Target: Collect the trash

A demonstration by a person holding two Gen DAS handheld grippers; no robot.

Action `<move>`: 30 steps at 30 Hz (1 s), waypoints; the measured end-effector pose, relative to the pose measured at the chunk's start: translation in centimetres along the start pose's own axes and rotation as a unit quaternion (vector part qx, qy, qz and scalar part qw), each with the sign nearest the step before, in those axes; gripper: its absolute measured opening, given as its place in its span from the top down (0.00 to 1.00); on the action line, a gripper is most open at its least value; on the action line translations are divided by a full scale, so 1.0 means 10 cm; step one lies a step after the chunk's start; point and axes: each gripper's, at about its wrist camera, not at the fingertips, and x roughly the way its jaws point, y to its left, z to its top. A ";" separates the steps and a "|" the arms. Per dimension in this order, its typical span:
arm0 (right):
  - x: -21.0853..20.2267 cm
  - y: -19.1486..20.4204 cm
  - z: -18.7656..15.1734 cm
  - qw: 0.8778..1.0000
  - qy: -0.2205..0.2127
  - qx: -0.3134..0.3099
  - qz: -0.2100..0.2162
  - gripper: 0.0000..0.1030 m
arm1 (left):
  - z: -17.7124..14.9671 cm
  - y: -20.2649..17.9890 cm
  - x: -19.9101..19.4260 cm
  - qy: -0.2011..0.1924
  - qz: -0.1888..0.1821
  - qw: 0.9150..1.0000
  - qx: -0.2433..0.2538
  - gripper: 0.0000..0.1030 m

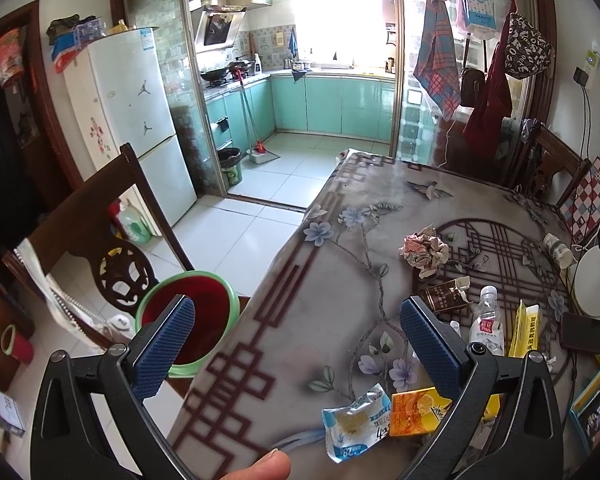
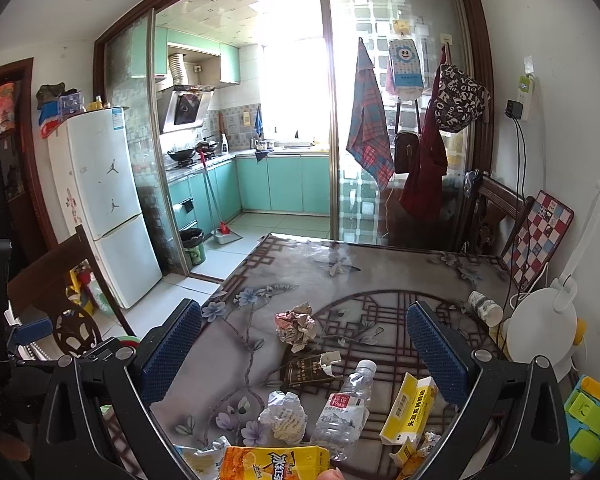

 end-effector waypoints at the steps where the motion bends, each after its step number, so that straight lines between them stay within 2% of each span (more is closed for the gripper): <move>1: 0.00 0.00 0.00 1.000 0.000 0.000 0.000 0.00 | 0.00 -0.01 0.00 0.000 -0.001 1.000 0.001 0.00; 9: -0.01 -0.06 -0.07 1.000 0.005 0.003 -0.002 0.00 | -0.01 -0.01 -0.02 -0.006 -0.014 1.000 -0.002 0.00; 14: -0.01 -0.09 -0.09 1.000 0.010 0.002 -0.004 0.00 | -0.01 -0.01 -0.05 -0.032 -0.056 0.998 0.005 0.00; 16: 0.01 -0.14 -0.09 1.000 0.012 0.000 -0.013 0.00 | -0.06 -0.05 -0.01 -0.043 -0.097 0.994 0.036 0.00; 18: 0.02 -0.22 -0.11 1.000 0.014 0.000 -0.027 0.00 | -0.19 -0.10 0.16 0.009 -0.155 0.985 0.078 0.00; 19: 0.03 -0.27 -0.12 0.999 0.018 0.000 -0.036 0.00 | -0.29 -0.11 0.23 0.025 -0.158 0.983 0.085 0.00; 22: 0.08 -0.45 -0.18 0.998 0.033 0.012 -0.060 0.00 | -0.66 -0.21 0.45 0.056 -0.105 0.986 0.121 0.00; 23: 0.09 -0.50 -0.20 0.997 0.038 0.018 -0.064 0.00 | -0.81 -0.26 0.59 0.079 -0.095 0.983 0.138 0.00; 26: 0.13 -0.59 -0.24 0.996 0.048 0.020 -0.068 0.00 | -1.13 -0.35 1.00 0.179 -0.125 0.965 0.145 0.02; 28: 0.18 -0.58 -0.29 0.996 0.059 0.005 -0.068 0.00 | -1.29 -0.39 1.17 0.211 -0.130 0.958 0.147 0.05; 30: 0.26 -0.56 -0.36 0.995 0.079 -0.004 -0.056 0.00 | -1.38 -0.42 1.28 0.224 -0.126 0.955 0.146 0.10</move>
